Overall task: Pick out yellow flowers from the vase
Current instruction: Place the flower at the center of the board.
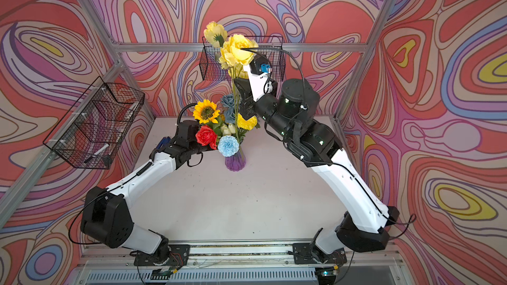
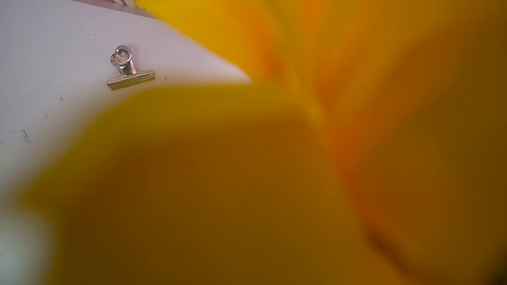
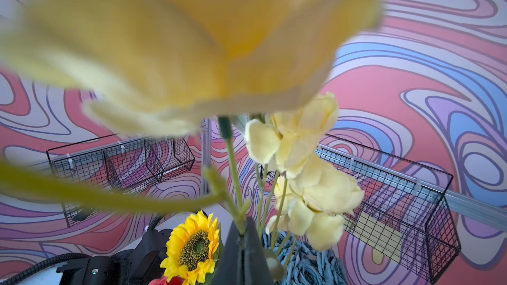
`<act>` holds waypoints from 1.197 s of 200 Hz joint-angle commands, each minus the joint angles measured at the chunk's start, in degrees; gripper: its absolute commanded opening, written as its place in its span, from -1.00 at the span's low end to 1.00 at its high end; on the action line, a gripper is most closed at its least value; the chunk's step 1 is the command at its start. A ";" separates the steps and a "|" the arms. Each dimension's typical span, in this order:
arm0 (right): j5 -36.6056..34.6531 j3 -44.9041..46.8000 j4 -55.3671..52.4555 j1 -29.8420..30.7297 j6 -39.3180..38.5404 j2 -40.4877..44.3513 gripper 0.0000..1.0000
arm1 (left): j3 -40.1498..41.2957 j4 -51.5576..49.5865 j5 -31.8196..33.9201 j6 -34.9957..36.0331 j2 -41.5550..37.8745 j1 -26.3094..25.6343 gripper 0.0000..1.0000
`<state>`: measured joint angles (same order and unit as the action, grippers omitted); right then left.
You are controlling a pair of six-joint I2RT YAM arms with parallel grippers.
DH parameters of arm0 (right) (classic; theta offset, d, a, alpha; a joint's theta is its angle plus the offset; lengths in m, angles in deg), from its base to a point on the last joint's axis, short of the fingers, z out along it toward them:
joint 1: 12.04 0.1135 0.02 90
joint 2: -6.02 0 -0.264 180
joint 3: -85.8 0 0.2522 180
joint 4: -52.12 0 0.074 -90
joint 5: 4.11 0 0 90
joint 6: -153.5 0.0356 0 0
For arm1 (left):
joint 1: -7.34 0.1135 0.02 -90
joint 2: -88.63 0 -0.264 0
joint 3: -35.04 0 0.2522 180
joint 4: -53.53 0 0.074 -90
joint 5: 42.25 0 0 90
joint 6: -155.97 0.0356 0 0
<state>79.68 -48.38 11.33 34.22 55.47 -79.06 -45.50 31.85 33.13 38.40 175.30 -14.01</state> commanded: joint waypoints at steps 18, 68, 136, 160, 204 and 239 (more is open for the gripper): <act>-3.59 -0.52 4.62 0.32 -1.95 6.98 -1.00 | 1.48 -2.58 0.11 0.98 -0.48 0.10 0.37; -9.25 10.89 0.22 0.32 1.81 17.49 -1.00 | 1.35 -2.59 0.02 1.10 -0.02 0.08 0.37; -20.48 25.26 -13.77 0.26 9.23 21.67 -1.00 | 0.60 -3.24 0.11 1.11 0.51 0.07 0.36; -21.78 27.88 -16.11 -0.90 11.30 19.49 -1.00 | 0.52 -3.41 0.05 0.99 0.56 0.14 0.37; -4.61 33.98 -16.87 -15.59 18.59 16.87 -1.00 | 0.43 -3.50 -0.06 0.83 0.12 0.11 0.37; 4.05 39.73 -14.24 -22.74 20.42 12.02 -1.00 | 0.03 -4.24 0.28 1.20 -0.26 0.10 0.37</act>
<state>75.00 -11.75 -4.95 14.09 72.61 -64.28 -45.44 31.87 32.78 38.37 175.30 -13.98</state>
